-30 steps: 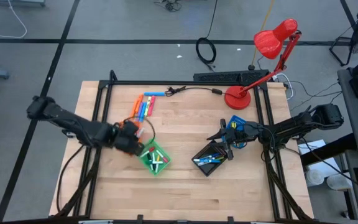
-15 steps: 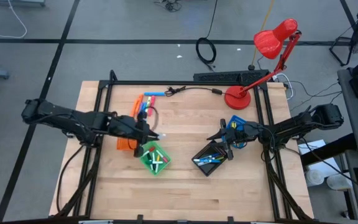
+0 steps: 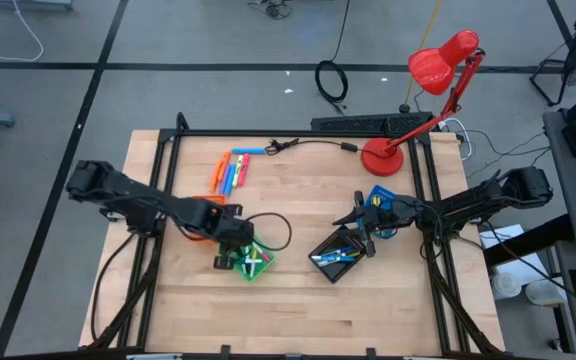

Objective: Pick & Place Markers
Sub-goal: Put the small blue highlighter pen into the green basket, then put the large top blue highlighter pen into the orange basket

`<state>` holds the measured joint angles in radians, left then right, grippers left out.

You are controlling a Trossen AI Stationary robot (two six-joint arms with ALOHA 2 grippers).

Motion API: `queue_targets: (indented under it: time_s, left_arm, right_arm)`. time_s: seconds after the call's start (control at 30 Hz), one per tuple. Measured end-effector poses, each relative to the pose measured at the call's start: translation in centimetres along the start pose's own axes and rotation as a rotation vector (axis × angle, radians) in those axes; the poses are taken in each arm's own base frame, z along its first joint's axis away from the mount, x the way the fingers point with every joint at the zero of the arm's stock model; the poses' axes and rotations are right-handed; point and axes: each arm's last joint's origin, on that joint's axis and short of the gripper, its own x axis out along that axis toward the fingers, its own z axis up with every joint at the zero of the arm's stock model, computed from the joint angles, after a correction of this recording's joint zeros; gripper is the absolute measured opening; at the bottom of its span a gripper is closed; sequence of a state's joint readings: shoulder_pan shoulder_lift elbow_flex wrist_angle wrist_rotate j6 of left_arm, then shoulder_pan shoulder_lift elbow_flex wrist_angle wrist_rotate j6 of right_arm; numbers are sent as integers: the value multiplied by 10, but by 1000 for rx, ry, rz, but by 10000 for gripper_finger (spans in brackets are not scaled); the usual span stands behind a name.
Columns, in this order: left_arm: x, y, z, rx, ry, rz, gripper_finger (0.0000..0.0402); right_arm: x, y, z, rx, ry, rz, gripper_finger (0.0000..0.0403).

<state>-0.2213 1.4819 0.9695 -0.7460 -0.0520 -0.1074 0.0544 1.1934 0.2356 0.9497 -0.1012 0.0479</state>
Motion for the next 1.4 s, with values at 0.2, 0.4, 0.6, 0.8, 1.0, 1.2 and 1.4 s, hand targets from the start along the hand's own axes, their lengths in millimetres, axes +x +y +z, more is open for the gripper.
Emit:
queue_targets:
  time_s: [0.2, 0.4, 0.6, 0.8, 1.0, 1.2, 1.4]
  left_arm:
    - [10, 0, 1, -84, 35, 4, 52]
    - [11, 1, 2, -175, 30, 6, 105]
    - [11, 0, 2, -225, 29, 8, 137]
    - [11, 0, 2, -245, 26, 8, 144]
    - [0, 8, 9, -346, -30, 3, 144]
    - [-37, 46, 25, -460, -100, 88, 145]
    - [-81, 122, 33, -631, -168, 288, 145]
  right_arm:
    - [0, 0, 0, 0, -3, 0, 93]
    - [0, 0, 0, 0, -2, 0, 93]
    - [0, 0, 0, 0, -2, 0, 93]
    - [0, 0, 0, 0, -3, 0, 93]
    - [0, 0, 0, 0, -2, 0, 93]
    - [0, 0, 0, 0, 2, 0, 93]
    - [0, 0, 0, 0, -2, 0, 93]
